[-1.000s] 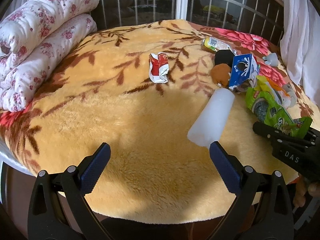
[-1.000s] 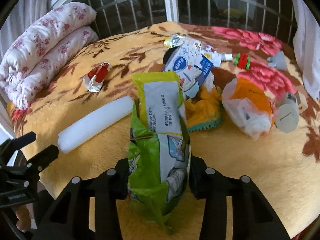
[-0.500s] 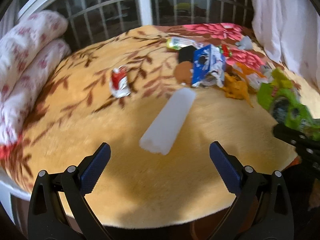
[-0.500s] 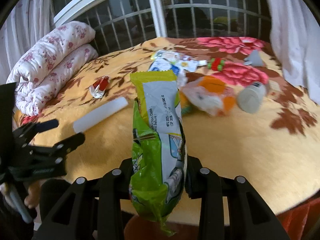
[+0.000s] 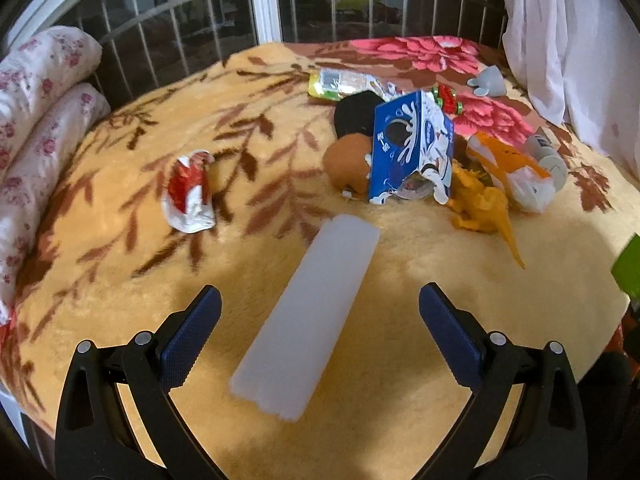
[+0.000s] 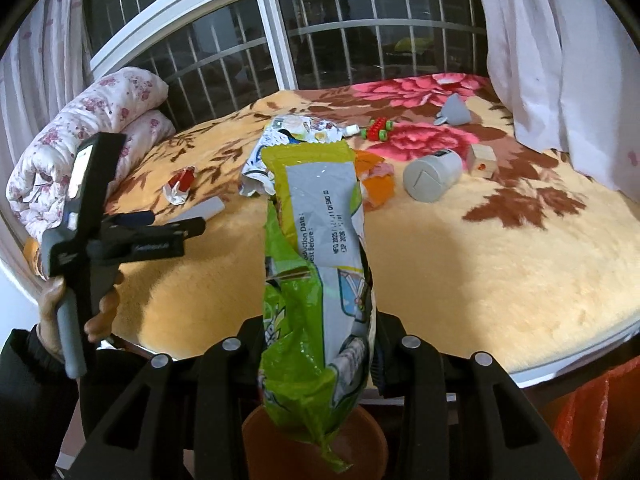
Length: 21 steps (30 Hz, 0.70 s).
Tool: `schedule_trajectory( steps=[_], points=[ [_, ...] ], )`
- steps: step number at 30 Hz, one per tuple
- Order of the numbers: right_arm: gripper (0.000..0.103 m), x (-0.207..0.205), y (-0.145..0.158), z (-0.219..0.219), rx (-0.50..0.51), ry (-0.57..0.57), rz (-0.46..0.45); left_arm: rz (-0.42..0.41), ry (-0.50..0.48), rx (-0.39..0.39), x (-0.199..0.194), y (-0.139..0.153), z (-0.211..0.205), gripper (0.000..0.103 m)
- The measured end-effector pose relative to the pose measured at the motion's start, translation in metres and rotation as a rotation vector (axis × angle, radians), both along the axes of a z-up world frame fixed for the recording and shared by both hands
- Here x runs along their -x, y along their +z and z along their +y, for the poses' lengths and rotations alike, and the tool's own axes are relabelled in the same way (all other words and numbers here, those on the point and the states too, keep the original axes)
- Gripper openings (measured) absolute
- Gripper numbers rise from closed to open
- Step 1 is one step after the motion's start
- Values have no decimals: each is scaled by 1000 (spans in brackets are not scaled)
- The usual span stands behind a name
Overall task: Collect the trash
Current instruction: 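Grasp the white foam tube with the left tool while the right tool holds the green bag, then lower both tools over the orange bucket and release the bag and foam tube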
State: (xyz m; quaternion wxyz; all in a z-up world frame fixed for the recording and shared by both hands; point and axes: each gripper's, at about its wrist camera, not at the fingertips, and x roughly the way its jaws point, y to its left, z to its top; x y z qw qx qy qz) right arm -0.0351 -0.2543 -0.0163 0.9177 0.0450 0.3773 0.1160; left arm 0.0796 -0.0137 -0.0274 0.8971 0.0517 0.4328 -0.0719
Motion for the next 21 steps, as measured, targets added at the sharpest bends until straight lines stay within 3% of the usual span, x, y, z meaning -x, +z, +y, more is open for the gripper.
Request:
schedule_trajectory(
  steps=[7,12,14,21],
  points=[
    [38,-2,-5,0,12,-20,10,32,23,33,-14,-16,-3,94],
    [38,-5,-12,2,12,-24,29,10,30,28,-15,-21,-8,59],
    [38,-5,-14,3,14,-24,34,-1,31,46,-15,-19,-9,36],
    [38,-3,-15,1,5,-28,32,-10,76,93,1,-7,-7,26]
  ],
)
